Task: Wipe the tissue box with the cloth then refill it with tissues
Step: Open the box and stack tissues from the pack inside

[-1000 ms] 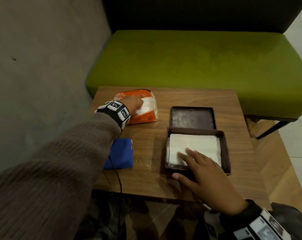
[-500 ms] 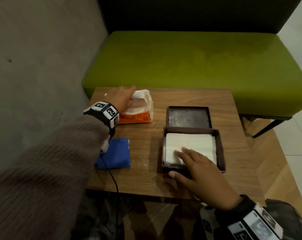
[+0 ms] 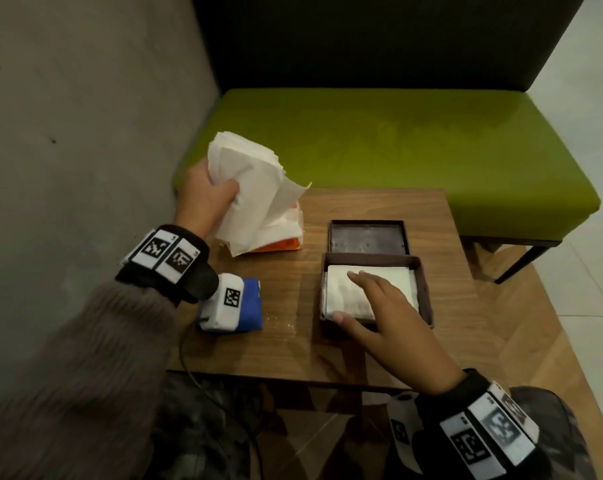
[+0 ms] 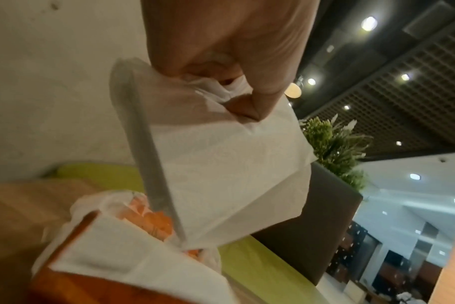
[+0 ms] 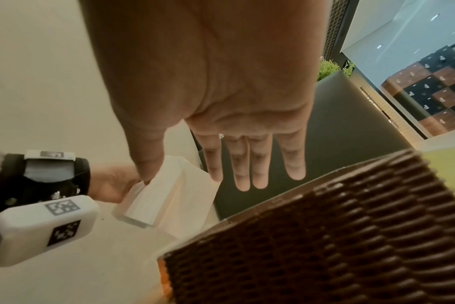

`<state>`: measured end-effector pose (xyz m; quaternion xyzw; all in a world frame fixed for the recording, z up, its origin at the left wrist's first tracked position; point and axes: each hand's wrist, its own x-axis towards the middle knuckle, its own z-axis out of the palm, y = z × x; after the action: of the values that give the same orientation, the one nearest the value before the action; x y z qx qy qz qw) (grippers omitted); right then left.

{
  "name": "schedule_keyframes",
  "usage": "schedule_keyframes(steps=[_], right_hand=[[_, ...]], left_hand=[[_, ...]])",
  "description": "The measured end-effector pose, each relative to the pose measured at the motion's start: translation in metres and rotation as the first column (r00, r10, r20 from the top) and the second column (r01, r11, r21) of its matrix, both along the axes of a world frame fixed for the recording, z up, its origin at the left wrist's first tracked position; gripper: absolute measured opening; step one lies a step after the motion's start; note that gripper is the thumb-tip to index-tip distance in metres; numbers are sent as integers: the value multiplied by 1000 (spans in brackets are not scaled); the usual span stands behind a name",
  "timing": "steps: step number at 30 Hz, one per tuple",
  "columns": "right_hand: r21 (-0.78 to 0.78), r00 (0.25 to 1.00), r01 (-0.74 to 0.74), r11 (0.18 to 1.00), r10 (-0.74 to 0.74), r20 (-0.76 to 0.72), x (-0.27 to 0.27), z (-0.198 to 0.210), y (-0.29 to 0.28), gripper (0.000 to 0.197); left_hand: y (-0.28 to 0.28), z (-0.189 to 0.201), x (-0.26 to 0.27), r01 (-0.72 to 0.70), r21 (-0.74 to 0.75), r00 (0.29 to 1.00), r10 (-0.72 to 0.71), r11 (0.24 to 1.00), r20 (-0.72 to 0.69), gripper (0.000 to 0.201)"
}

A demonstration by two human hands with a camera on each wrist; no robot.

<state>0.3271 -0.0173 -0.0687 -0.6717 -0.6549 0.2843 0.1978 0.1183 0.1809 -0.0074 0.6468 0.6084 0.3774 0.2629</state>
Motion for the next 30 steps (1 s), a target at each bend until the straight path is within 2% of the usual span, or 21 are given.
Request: schedule_keyframes(steps=[3, 5, 9, 11, 13, 15, 17, 18, 19, 21, 24, 27, 28, 30], right_hand=[[81, 990, 44, 996, -32, -139, -10, 9, -5, 68], [80, 951, 122, 989, -93, -296, -17, 14, -8, 63], [-47, 793, 215, 976, -202, -575, -33, 19, -7, 42], [-129, 704, 221, 967, -250, -665, -41, 22, -3, 52], [-237, 550, 200, 951, -309, -775, -46, 26, 1, 69], [-347, 326, 141, 927, -375, -868, -46, 28, 3, 81], [-419, 105, 23, 908, -419, -902, -45, 31, 2, 75], [-426, 37, -30, 904, -425, -905, -44, 31, 0, 73], [-420, 2, -58, 905, -421, -907, -45, 30, -3, 69], [-410, -34, -55, 911, -412, -911, -45, 23, -5, 64], [-416, -37, 14, 909, -415, -909, -36, 12, -9, 83], [-415, 82, 91, 905, -422, -903, -21, 8, -16, 61], [-413, 140, 116, 903, -427, -893, -18, 7, -18, 61], [-408, 261, 206, 890, -451, -853, -14, 5, -21, 73]], left_hand=[[-15, -2, -1, 2, -82, 991, 9, 997, 130, 33], [-22, -1, -2, 3, -146, 978, 28, 989, 207, 29], [-37, 5, -3, 1, -260, 884, 121, 966, 451, 15], [-46, 13, -5, 93, -322, 808, 117, 942, 577, 19], [-60, 16, -7, 228, -378, 754, 83, 897, 652, 20], [-77, 11, -8, 354, -434, 717, 58, 829, 695, 20], [-95, 1, -7, 437, -492, 665, 97, 753, 740, 32], [-104, -4, -5, 468, -502, 636, 117, 727, 763, 30], [-113, -8, -3, 482, -509, 616, 136, 714, 776, 30], [-130, -17, 0, 499, -522, 587, 174, 692, 791, 38], [-148, -29, 2, 507, -513, 563, 184, 693, 806, 40], [-163, -38, 5, 473, -539, 565, 230, 697, 792, 40], [-166, -40, 6, 474, -541, 559, 238, 694, 795, 43], [-173, -42, 7, 492, -533, 535, 244, 688, 809, 48]])
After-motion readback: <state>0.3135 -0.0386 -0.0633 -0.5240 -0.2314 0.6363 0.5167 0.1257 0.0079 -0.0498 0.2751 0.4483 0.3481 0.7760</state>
